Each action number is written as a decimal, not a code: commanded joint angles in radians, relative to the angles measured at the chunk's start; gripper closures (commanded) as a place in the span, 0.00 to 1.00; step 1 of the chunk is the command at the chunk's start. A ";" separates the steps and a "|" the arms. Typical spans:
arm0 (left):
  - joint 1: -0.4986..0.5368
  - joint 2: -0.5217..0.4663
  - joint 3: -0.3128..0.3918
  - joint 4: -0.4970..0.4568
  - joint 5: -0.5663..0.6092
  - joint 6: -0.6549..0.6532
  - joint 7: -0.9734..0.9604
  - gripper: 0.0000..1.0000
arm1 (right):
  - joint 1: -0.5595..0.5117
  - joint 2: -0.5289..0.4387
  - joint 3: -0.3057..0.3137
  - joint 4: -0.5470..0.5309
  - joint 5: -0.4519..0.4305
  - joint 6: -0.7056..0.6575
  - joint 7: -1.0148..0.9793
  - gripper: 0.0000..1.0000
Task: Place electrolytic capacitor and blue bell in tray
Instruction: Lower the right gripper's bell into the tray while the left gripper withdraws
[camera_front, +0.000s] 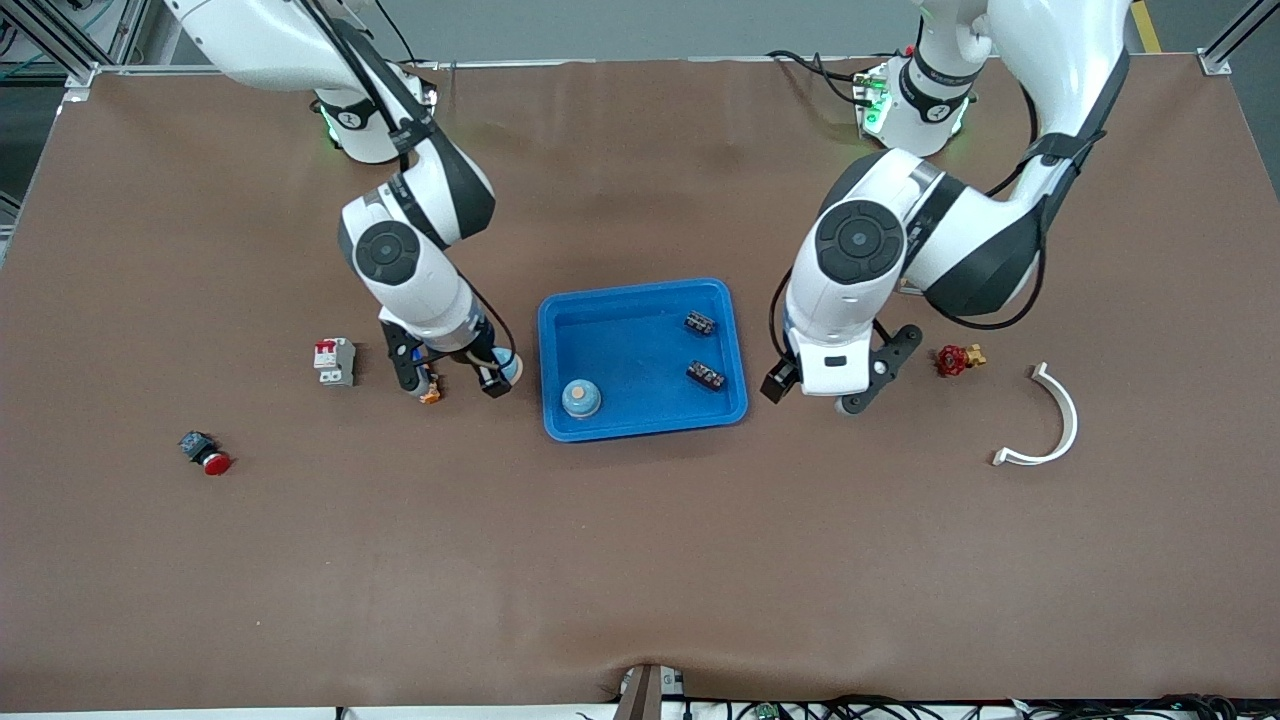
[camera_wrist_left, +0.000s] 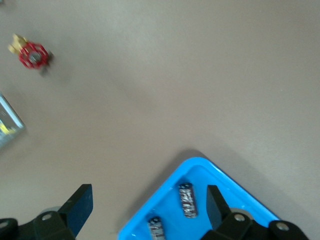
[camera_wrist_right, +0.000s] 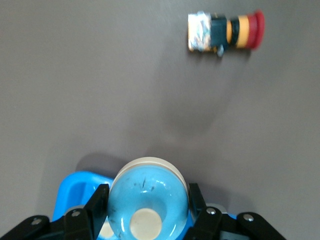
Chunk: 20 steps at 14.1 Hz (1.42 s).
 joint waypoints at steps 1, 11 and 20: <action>0.066 -0.067 -0.007 -0.015 -0.037 -0.070 0.124 0.00 | 0.076 -0.001 -0.004 0.021 -0.009 -0.011 0.125 1.00; 0.236 -0.172 -0.018 0.079 -0.106 -0.186 0.535 0.00 | 0.201 0.116 -0.012 0.037 -0.139 0.006 0.358 1.00; 0.053 -0.346 0.305 0.070 -0.189 -0.278 0.908 0.00 | 0.231 0.210 -0.013 0.104 -0.165 0.026 0.403 1.00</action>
